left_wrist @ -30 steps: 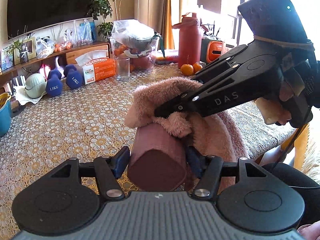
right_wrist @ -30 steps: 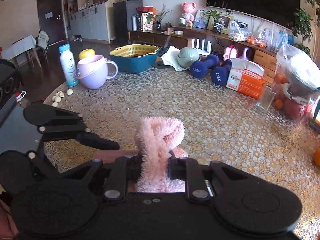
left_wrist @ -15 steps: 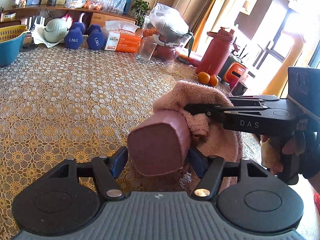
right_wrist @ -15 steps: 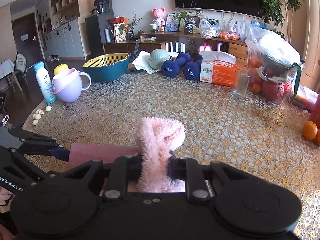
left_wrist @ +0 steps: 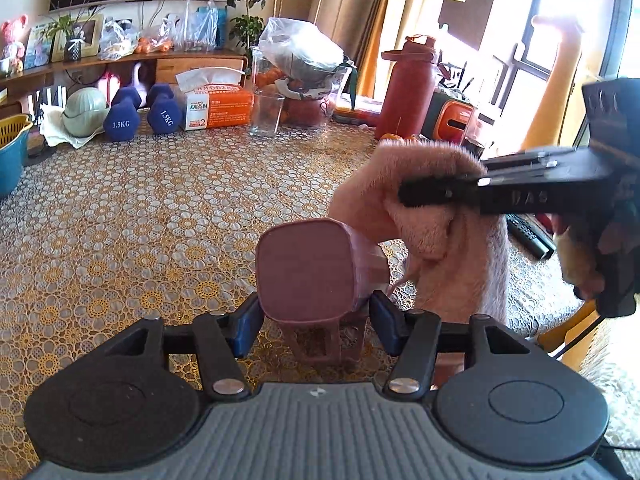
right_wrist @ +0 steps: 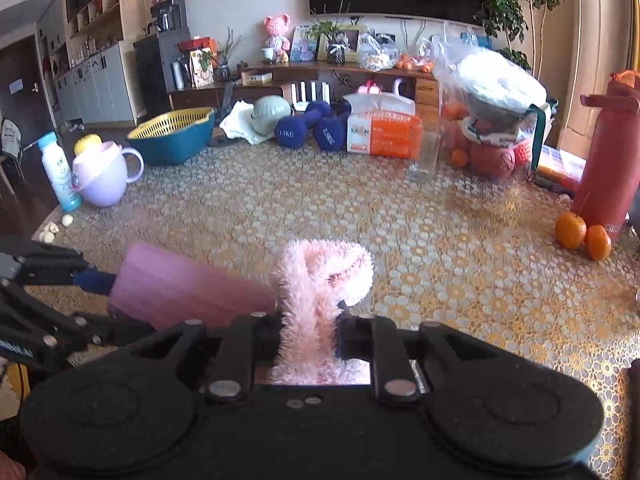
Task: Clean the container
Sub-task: 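Wipe the cup base and handle with the towel in the right gripper while the left gripper tilts the cup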
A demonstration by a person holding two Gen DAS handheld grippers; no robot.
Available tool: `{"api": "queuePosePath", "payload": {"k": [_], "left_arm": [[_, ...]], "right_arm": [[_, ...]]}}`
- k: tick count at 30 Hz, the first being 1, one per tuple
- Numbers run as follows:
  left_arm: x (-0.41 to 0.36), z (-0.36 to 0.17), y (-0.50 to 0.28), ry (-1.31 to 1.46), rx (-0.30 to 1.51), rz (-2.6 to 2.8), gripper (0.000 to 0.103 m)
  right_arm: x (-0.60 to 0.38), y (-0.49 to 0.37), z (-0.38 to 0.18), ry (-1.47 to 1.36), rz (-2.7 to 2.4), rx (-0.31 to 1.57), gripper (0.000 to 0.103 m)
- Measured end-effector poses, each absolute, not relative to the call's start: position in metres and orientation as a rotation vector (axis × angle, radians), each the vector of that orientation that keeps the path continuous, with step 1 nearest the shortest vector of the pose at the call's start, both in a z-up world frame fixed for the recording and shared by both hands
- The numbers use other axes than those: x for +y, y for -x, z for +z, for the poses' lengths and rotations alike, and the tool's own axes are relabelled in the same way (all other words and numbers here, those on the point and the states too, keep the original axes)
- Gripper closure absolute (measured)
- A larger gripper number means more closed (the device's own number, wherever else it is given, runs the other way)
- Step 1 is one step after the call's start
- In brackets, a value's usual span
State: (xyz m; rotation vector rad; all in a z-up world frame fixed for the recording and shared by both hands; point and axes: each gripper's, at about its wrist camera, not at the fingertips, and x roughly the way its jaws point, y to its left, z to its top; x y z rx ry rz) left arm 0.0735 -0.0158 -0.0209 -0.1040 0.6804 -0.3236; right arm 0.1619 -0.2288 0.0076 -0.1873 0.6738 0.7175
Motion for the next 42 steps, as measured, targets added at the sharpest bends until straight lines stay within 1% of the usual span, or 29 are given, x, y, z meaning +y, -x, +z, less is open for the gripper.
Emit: {"api": "queuePosePath", "payload": {"k": [4, 6, 12, 17, 19, 20, 24, 29, 30, 32, 34, 35, 38, 42], "left_arm": [[-0.024, -0.020, -0.069, 0.038, 0.658, -0.332, 0.048], [-0.027, -0.019, -0.067, 0.006, 0.647, -0.336, 0.048], [-0.030, -0.020, -0.064, -0.036, 0.634, -0.342, 0.049], [-0.029, -0.020, -0.064, -0.045, 0.626, -0.353, 0.050], [-0.030, -0.023, -0.066, -0.057, 0.644, -0.354, 0.059], [-0.030, -0.026, -0.067, -0.062, 0.656, -0.350, 0.062], [-0.027, -0.028, -0.067, -0.045, 0.662, -0.349, 0.062], [-0.025, -0.018, -0.062, -0.028, 0.602, -0.371, 0.062], [-0.026, -0.014, -0.061, -0.033, 0.592, -0.377, 0.061], [-0.028, -0.012, -0.065, -0.032, 0.605, -0.374, 0.056], [-0.028, -0.012, -0.067, -0.025, 0.614, -0.364, 0.054], [-0.027, -0.013, -0.067, -0.022, 0.620, -0.363, 0.051], [-0.026, -0.013, -0.066, -0.025, 0.633, -0.385, 0.029], [-0.028, -0.014, -0.063, -0.059, 0.613, -0.366, 0.029]], "right_arm": [[-0.215, -0.148, 0.042, 0.185, 0.847, 0.597, 0.085], [-0.202, -0.141, 0.050, 0.185, 0.924, 0.588, 0.085], [-0.172, -0.136, 0.035, 0.245, 0.992, 0.621, 0.084], [-0.182, -0.148, 0.030, 0.126, 1.020, 0.671, 0.084], [-0.188, -0.158, 0.027, 0.045, 1.029, 0.709, 0.083], [-0.192, -0.162, 0.025, 0.006, 1.029, 0.725, 0.083], [-0.209, -0.180, 0.019, -0.116, 0.997, 0.758, 0.083], [-0.223, -0.190, 0.009, -0.236, 0.977, 0.781, 0.083], [-0.224, -0.190, 0.009, -0.246, 0.974, 0.783, 0.083], [-0.222, -0.189, 0.008, -0.248, 0.981, 0.781, 0.083], [-0.220, -0.186, 0.008, -0.249, 0.979, 0.776, 0.083], [-0.220, -0.185, 0.007, -0.258, 0.984, 0.779, 0.083], [-0.219, -0.180, 0.005, -0.277, 1.006, 0.786, 0.083], [-0.212, -0.171, 0.008, -0.241, 1.035, 0.786, 0.083]]}}
